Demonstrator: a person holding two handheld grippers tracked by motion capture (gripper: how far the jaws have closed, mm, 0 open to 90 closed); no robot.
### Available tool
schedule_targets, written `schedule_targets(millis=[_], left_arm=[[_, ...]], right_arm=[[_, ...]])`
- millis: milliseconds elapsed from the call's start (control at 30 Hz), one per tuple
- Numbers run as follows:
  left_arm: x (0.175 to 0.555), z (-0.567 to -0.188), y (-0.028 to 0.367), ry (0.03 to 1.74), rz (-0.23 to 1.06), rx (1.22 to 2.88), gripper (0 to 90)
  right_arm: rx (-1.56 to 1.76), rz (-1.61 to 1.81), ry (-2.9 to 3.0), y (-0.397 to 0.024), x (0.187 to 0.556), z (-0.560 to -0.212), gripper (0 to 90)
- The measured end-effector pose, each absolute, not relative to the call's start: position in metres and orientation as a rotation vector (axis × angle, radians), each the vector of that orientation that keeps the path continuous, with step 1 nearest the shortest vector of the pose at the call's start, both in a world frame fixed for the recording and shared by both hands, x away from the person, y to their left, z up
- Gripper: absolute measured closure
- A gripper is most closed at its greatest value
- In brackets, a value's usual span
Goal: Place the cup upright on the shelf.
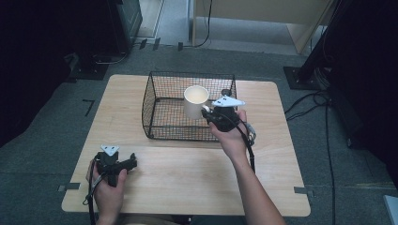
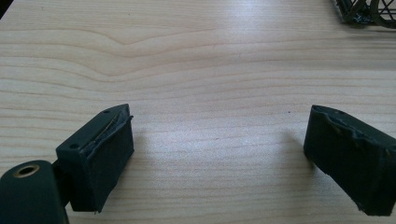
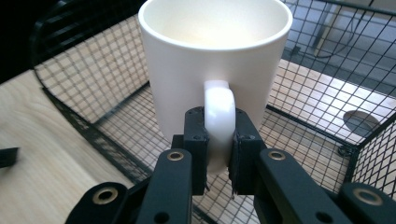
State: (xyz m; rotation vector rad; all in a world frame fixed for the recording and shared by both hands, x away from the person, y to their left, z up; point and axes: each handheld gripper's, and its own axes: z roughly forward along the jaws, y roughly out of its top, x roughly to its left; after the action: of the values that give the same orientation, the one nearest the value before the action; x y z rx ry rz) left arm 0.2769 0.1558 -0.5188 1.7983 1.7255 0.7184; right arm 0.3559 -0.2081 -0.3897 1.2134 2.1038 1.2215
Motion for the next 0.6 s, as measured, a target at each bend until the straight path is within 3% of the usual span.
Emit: schedule_targets(millis=[600], left_arm=[[0.277, -0.519, 0.156, 1.721, 0.717, 1.799, 8.6]], right_arm=[[1.36, 1.045, 2.218, -0.204, 0.399, -0.413, 80.6]])
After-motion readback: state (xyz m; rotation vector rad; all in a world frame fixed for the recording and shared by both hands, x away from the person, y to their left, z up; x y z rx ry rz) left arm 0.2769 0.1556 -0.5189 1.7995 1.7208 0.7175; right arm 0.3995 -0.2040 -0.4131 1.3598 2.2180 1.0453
